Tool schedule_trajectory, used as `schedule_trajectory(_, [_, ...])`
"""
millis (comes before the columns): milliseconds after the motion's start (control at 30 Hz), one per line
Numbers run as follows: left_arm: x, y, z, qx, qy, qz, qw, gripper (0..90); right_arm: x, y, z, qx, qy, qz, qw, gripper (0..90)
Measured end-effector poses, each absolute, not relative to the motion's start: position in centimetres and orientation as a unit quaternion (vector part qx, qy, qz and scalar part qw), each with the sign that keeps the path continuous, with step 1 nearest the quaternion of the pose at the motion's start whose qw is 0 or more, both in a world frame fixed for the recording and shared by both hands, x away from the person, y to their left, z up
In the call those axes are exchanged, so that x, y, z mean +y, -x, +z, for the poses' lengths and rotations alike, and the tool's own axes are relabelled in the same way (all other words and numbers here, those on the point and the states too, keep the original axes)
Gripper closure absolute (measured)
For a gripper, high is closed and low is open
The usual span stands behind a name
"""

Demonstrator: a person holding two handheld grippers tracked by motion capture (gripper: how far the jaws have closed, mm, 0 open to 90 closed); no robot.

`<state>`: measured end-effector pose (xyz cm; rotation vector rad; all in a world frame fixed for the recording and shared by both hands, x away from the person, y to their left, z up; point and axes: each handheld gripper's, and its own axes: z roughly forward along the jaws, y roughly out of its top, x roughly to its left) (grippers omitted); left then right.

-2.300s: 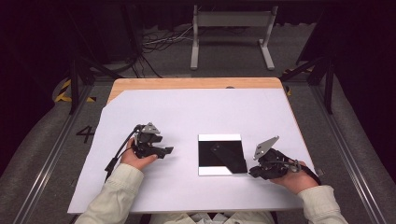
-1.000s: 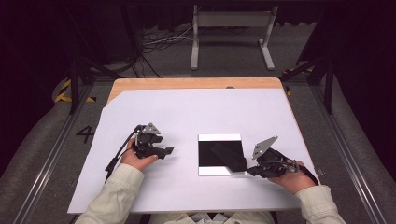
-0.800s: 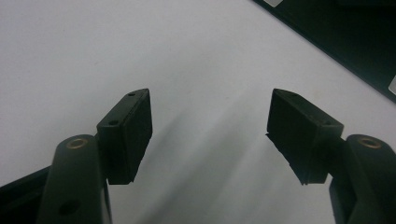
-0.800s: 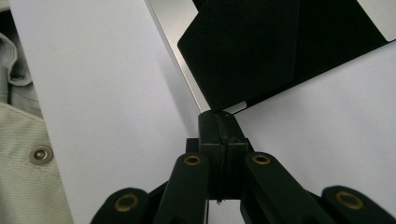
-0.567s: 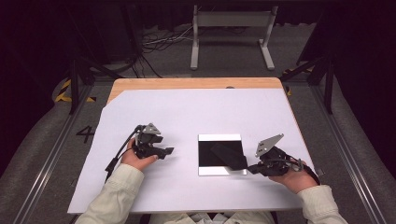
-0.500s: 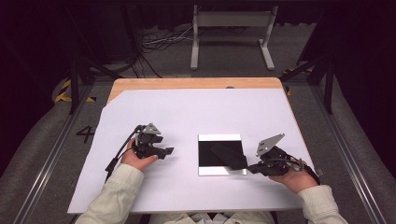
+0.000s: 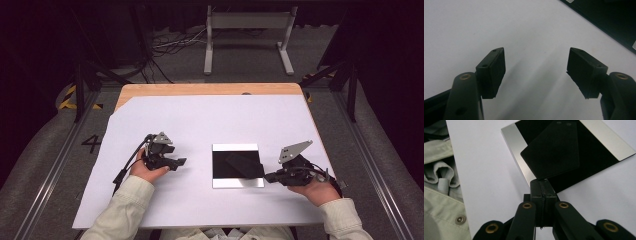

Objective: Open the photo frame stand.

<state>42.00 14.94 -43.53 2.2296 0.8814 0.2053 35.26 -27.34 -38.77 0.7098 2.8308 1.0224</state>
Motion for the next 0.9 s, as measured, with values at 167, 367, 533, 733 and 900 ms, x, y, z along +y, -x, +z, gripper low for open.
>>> schedule_trajectory(167, [14.91,-41.99,-43.55,0.341,-0.865,0.080,0.360,31.7,-27.50,-35.27,-38.56,0.905,-0.235,0.353,0.024,89.7])
schedule_trajectory(367, [14.89,-41.99,-43.58,0.341,-0.865,0.081,0.359,31.3,-27.56,-35.32,-38.41,0.896,-0.240,0.372,0.025,89.7])
schedule_trajectory(533, [14.89,-41.99,-43.60,0.344,-0.863,0.080,0.360,30.7,-27.59,-35.39,-38.39,0.888,-0.243,0.388,0.025,89.7])
schedule_trajectory(733, [14.94,-41.99,-43.54,0.343,-0.865,0.080,0.359,30.7,-27.61,-35.43,-38.49,0.879,-0.249,0.406,0.024,89.7])
schedule_trajectory(900, [14.93,-42.00,-43.55,0.342,-0.865,0.081,0.359,30.7,-27.59,-35.45,-38.45,0.869,-0.254,0.424,0.025,89.7])
